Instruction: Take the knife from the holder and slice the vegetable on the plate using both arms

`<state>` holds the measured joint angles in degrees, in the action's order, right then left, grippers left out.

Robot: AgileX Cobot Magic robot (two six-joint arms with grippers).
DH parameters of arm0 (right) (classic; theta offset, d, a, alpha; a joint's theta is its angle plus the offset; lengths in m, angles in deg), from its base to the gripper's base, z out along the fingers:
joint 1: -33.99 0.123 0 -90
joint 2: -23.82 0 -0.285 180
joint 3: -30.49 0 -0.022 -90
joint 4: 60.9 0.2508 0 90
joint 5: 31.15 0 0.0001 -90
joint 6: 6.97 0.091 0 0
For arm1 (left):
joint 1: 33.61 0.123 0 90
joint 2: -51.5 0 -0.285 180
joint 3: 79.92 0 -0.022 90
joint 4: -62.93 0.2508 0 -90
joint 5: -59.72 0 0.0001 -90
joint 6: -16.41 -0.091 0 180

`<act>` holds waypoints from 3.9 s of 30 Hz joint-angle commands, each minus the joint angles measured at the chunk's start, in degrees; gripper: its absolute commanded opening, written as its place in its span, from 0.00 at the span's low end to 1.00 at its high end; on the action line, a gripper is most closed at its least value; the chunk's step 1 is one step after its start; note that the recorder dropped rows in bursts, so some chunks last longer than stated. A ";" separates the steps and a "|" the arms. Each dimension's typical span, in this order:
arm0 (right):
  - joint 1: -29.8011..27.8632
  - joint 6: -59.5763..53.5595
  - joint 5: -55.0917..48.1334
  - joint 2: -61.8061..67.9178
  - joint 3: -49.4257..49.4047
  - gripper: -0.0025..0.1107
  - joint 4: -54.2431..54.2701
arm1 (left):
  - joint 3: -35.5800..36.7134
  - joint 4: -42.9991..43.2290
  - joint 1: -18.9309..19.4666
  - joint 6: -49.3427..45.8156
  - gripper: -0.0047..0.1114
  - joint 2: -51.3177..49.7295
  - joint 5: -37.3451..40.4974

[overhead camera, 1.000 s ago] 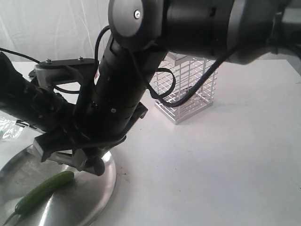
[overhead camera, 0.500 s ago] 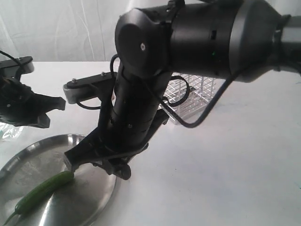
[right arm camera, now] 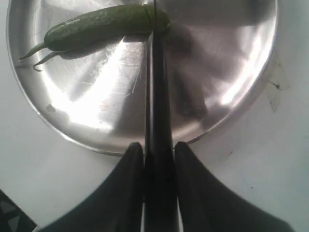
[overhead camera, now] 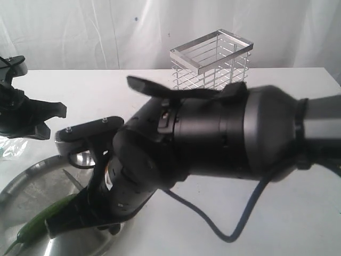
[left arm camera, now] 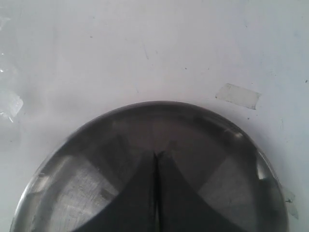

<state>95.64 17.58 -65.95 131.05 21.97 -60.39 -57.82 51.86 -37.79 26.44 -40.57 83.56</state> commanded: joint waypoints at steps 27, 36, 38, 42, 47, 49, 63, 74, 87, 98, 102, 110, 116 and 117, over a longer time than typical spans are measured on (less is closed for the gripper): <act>3.64 4.76 5.44 1.37 -4.77 0.02 -3.95 | -0.31 -0.82 0.11 -1.19 0.04 0.74 1.79; 3.64 5.55 5.98 1.98 -8.72 0.02 -3.55 | -0.31 -0.82 0.01 -2.45 0.04 0.74 3.11; 3.64 5.40 6.90 1.98 -8.72 0.02 -3.55 | -0.31 -0.82 0.01 -2.45 0.04 0.74 3.39; 3.64 5.40 7.29 1.98 -8.72 0.02 -3.17 | -0.31 -0.82 0.01 -2.45 0.04 0.74 3.51; 3.64 5.40 8.18 -0.62 -8.72 0.02 -3.03 | -0.31 -1.12 0.01 -2.45 0.04 0.74 3.51; 3.64 5.40 8.18 -1.64 -8.72 0.02 -3.03 | -0.31 -1.23 0.01 -2.45 0.04 0.74 3.51; 4.74 4.13 7.98 0.16 -8.75 0.02 -1.95 | -0.31 -1.65 0.01 -2.45 0.04 0.74 3.71; 4.74 4.13 8.10 1.13 -8.75 0.02 -1.81 | -0.31 -1.65 0.01 -3.43 0.04 0.74 4.28; 4.74 4.13 8.51 1.13 -8.75 0.02 -1.81 | 7.06 -13.21 0.01 -7.80 0.04 0.74 1.66; 4.74 4.09 9.32 1.13 -8.75 0.02 -1.81 | 8.48 -26.02 0.01 -19.75 0.04 -0.57 1.07; 4.74 4.09 9.24 1.13 -8.75 0.02 -1.81 | 8.48 -26.13 0.01 -21.02 0.04 -3.05 0.38; 4.74 4.09 9.26 1.13 -8.75 0.02 -1.53 | 8.53 -26.13 0.01 -25.32 0.04 -7.87 -0.20; 4.74 5.65 9.39 1.13 -8.75 0.02 -1.53 | 13.97 -25.74 0.01 -26.78 0.04 -11.81 -5.69; 4.74 5.65 9.39 1.13 -8.75 0.02 -1.53 | 15.13 -25.74 0.01 -26.78 0.04 -11.91 -7.25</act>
<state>100.29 22.30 -56.99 132.18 13.41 -61.89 -45.97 25.35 -37.79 0.31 -51.33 77.45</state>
